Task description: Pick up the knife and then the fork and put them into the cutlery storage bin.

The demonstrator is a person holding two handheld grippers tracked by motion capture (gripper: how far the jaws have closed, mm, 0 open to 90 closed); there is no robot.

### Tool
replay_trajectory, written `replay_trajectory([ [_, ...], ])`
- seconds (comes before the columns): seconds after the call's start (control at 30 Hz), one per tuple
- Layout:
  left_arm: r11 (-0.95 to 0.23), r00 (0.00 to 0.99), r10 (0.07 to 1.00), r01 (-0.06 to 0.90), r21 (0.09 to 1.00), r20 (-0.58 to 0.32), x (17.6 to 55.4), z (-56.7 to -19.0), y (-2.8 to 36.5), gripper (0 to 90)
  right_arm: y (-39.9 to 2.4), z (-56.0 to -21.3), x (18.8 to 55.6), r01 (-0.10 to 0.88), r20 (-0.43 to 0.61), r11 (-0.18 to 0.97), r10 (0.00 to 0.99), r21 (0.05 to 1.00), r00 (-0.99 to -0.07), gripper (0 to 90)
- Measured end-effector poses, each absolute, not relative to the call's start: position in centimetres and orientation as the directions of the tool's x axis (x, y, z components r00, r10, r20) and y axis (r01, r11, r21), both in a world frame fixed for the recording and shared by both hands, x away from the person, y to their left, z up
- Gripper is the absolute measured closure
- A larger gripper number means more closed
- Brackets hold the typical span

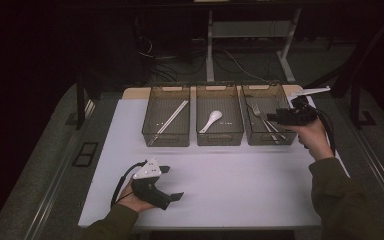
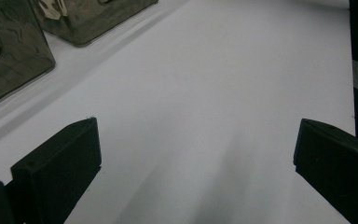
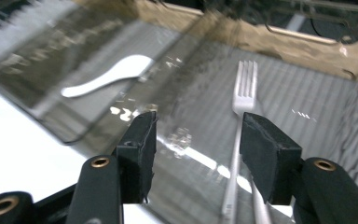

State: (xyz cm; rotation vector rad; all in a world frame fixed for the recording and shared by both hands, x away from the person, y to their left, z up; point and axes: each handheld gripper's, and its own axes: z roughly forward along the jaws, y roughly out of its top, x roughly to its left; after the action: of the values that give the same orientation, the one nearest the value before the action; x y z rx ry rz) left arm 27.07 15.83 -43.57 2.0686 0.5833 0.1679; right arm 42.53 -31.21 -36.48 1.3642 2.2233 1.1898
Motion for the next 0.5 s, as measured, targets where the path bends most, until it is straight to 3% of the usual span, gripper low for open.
replay_trajectory([
  [0.23, -0.441, 0.878, 0.467, 0.337, 0.832, -0.108, 27.1, -43.6, 15.8, 0.0, -30.7, -36.1, 38.8, 0.540, 0.160, 0.219, 0.806, 0.813, -0.569, 31.8],
  [0.5, -0.438, 0.877, 0.467, 0.338, 0.833, -0.111, 27.0, -43.6, 15.8, 0.0, -29.8, -37.0, 34.4, 0.469, 0.115, 0.241, 0.784, 0.850, -0.611, 24.7],
])
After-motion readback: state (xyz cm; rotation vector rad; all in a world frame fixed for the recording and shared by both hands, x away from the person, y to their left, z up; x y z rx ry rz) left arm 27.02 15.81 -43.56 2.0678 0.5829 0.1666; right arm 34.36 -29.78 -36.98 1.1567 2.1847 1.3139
